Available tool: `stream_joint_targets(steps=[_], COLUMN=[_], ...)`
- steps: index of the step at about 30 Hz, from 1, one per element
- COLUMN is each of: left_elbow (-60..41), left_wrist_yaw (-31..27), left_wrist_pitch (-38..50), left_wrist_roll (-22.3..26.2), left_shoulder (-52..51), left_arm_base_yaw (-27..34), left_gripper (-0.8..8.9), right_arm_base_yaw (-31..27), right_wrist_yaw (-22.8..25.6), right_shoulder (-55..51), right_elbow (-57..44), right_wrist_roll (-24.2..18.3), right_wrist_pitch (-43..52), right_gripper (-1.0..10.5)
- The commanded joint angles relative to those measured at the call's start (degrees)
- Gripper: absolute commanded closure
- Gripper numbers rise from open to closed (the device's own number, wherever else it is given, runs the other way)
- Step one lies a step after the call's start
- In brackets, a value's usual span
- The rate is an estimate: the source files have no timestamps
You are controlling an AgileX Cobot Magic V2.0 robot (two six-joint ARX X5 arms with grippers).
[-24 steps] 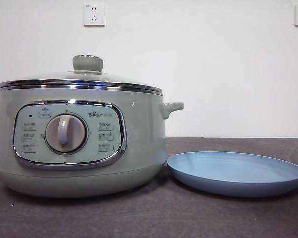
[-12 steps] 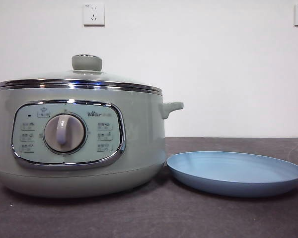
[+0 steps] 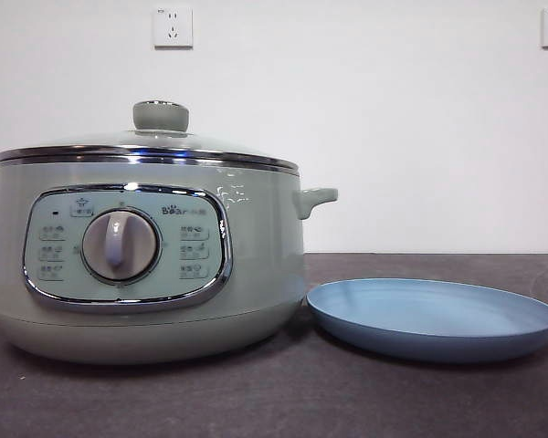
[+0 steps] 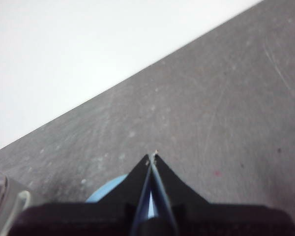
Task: Take the pumpkin out from the steamer,put the pumpkin in the blue plate,close the lid
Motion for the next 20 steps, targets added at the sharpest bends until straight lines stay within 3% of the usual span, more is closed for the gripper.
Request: stream_joint_targets(steps=[1, 9, 13, 17, 19, 20], left_elbow=[4.24, 17.81, 23.37, 27.47, 28.46, 28.65], left_wrist_yaw=[2.62, 14.49, 22.05, 29.27, 30.21, 30.18], left_wrist_pitch=[0.24, 0.17, 0.04, -0.13, -0.2, -0.09], left_wrist_roll=[4.94, 8.13, 8.11, 8.11, 8.11, 8.11], left_shoulder=[5.44, 18.8, 23.39, 26.23, 26.38, 26.38], left_arm_base_yaw=[0.17, 0.04, 0.04, -0.07, -0.57, -1.01], left_gripper=[8.19, 8.19, 8.18, 8.13, 7.77, 6.92], right_arm_base_yaw=[0.04, 0.04, 0.04, 0.04, 0.09, 0.11], right_wrist_yaw=[-1.66, -8.39, -18.1, -28.46, -30.93, -31.41], right_shoulder=[4.66, 19.17, 26.38, 32.72, 34.82, 35.6], right_elbow=[4.94, 20.13, 27.47, 33.44, 35.06, 35.56], right_wrist_roll=[-5.03, -14.38, -20.24, -22.34, -22.32, -22.25], right_wrist_pitch=[0.61, 0.39, -1.66, -5.27, -5.84, -5.88], right_gripper=[9.6, 9.6, 9.4, 9.3, 8.1, 7.2])
